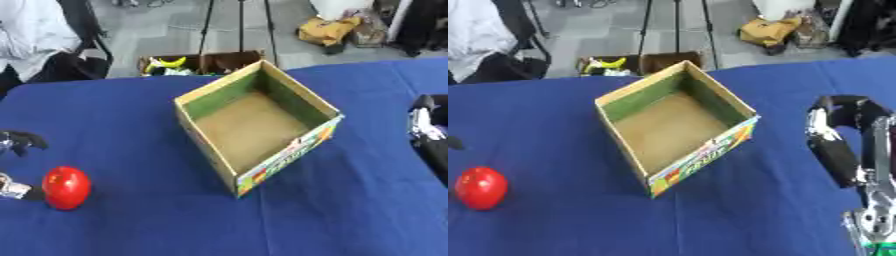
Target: Pick up objects on the table and place them in the box.
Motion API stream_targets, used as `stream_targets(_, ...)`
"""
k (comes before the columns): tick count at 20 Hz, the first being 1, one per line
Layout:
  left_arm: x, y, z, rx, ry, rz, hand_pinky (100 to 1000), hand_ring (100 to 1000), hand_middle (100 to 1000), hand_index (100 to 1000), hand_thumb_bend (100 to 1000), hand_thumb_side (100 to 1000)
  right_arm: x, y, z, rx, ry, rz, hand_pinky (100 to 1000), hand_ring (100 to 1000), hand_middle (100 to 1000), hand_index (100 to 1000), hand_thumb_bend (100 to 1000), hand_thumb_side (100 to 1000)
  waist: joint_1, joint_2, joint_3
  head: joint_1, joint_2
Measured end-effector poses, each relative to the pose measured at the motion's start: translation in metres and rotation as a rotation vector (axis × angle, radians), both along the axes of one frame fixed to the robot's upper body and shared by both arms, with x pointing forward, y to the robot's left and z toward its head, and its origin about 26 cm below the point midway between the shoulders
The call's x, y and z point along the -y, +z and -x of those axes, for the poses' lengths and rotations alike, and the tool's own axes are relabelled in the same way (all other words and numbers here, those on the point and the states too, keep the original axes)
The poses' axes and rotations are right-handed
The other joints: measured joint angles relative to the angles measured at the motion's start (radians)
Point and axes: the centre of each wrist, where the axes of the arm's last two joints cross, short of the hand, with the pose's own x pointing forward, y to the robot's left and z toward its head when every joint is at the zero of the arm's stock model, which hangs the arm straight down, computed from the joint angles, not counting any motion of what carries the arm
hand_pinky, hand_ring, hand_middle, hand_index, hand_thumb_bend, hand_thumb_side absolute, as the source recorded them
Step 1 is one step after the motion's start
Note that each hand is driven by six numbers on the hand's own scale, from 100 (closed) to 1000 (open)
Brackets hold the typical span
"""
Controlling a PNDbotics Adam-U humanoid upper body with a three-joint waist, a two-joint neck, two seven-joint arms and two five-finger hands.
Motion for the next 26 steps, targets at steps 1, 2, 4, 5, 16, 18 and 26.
stream_targets(1, 0.000, -0.001, -0.001, -0.003, 0.001, 0.002, 504, 823, 985, 1000, 707, 717, 0.000, 0.000, 0.000, 0.000, 0.000, 0.000, 725, 513, 417, 648, 100, 506, 0.000, 0.001, 0.000, 0.001, 0.000)
stream_targets(2, 0.001, -0.001, -0.002, -0.004, 0.001, 0.006, 486, 819, 984, 1000, 700, 703, 0.000, 0.000, 0.000, 0.000, 0.000, 0.000, 725, 512, 417, 648, 100, 506, 0.000, 0.001, -0.001, 0.001, 0.000)
stream_targets(4, 0.002, -0.003, -0.004, -0.010, 0.006, 0.003, 474, 824, 983, 1000, 696, 697, 0.000, 0.000, 0.000, 0.000, 0.000, 0.000, 726, 512, 417, 648, 100, 506, 0.000, 0.003, -0.003, 0.002, 0.000)
stream_targets(5, 0.002, -0.004, -0.005, -0.014, 0.009, 0.001, 472, 811, 980, 1000, 696, 695, 0.000, 0.000, 0.000, 0.000, 0.000, 0.000, 725, 512, 417, 648, 100, 506, 0.000, 0.004, -0.004, 0.002, 0.000)
stream_targets(16, 0.004, -0.027, -0.019, -0.081, 0.039, -0.014, 474, 806, 971, 1000, 709, 705, 0.000, 0.000, 0.000, -0.002, 0.002, 0.001, 726, 511, 414, 647, 100, 504, 0.000, 0.010, -0.010, 0.010, 0.000)
stream_targets(18, 0.004, -0.031, -0.020, -0.094, 0.043, -0.021, 469, 795, 977, 1000, 719, 704, 0.000, 0.000, 0.000, -0.002, 0.002, 0.001, 726, 510, 413, 646, 100, 504, 0.000, 0.011, -0.011, 0.011, 0.000)
stream_targets(26, 0.009, -0.036, -0.026, -0.100, 0.049, -0.028, 396, 750, 937, 1000, 730, 699, 0.000, 0.000, 0.000, -0.002, 0.004, 0.002, 726, 507, 411, 644, 100, 503, 0.000, 0.013, -0.010, 0.016, -0.004)
